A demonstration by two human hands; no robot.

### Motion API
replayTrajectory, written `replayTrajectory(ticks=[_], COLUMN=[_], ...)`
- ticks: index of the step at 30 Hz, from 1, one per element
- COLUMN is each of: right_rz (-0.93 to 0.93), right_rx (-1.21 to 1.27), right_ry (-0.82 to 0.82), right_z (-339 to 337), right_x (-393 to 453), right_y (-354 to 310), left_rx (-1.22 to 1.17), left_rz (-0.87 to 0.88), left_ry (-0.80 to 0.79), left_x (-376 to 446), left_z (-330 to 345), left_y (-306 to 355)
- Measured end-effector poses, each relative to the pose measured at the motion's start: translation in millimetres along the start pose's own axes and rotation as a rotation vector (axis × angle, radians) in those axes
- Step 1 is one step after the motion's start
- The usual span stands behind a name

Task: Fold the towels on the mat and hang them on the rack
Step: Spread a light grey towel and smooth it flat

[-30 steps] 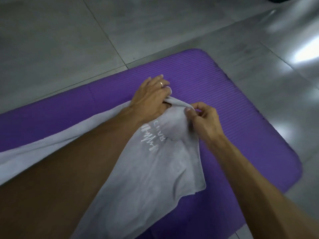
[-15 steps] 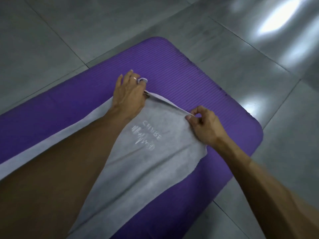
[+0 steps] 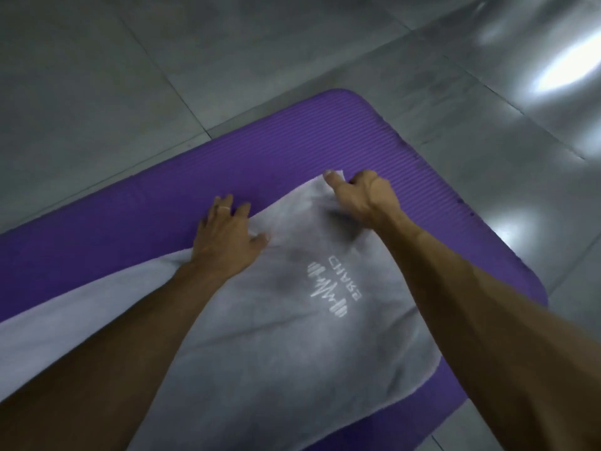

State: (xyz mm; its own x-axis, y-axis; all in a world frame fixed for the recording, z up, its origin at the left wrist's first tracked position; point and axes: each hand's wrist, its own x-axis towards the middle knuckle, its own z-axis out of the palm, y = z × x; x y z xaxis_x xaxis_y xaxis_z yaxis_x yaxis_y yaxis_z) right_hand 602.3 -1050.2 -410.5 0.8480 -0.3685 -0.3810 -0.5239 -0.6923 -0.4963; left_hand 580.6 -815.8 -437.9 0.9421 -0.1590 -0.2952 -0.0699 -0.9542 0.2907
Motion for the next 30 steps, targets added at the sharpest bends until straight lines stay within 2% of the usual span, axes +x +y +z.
replayTrajectory(ticks=[2,4,7,9,11,12,14,15,16,20,22,26,28,30], right_rz=[0.071,0.033,-0.048,-0.076,-0.159,-0.237,-0.498,-0.631,-0.731,-0.828,-0.871,-0.799,-0.780,-0.746], right_rx=[0.035,0.077,0.398,0.507,0.373,0.206,-0.342,-0.537,-0.628,-0.713,-0.749,-0.674,-0.599,-0.599], right_ry=[-0.004,-0.082,-0.107,-0.102,-0.170,-0.201,-0.217,-0.176,-0.127,-0.040,0.021,0.131,0.240,0.349], right_z=[3,2,-3,-4,0,4,12,17,19,15,11,-1,-1,3], right_x=[18,27,32,37,38,39,36,34,30,34,36,46,56,65], right_y=[-13,-21,-31,-30,-34,-35,-38,-39,-40,-36,-36,-44,-51,-60], left_rx=[-0.084,-0.079,-0.114,-0.163,-0.156,-0.152,-0.112,-0.087,-0.089,-0.358,-0.403,-0.469,-0.507,-0.472], left_rz=[0.147,0.228,0.202,0.169,0.179,0.200,0.243,0.245,0.228,0.078,0.037,-0.004,-0.036,-0.077], left_ry=[0.077,0.168,0.189,0.182,0.147,0.134,0.110,0.093,0.070,-0.058,-0.115,-0.128,-0.086,0.087], left_x=[-14,-23,-24,-19,-18,-18,-19,-19,-19,-18,-13,3,16,32], left_z=[7,7,-9,-16,-20,-20,-18,-16,-15,-28,-39,-57,-59,-55], left_y=[-3,1,6,3,3,5,7,7,4,-19,-34,-55,-62,-66])
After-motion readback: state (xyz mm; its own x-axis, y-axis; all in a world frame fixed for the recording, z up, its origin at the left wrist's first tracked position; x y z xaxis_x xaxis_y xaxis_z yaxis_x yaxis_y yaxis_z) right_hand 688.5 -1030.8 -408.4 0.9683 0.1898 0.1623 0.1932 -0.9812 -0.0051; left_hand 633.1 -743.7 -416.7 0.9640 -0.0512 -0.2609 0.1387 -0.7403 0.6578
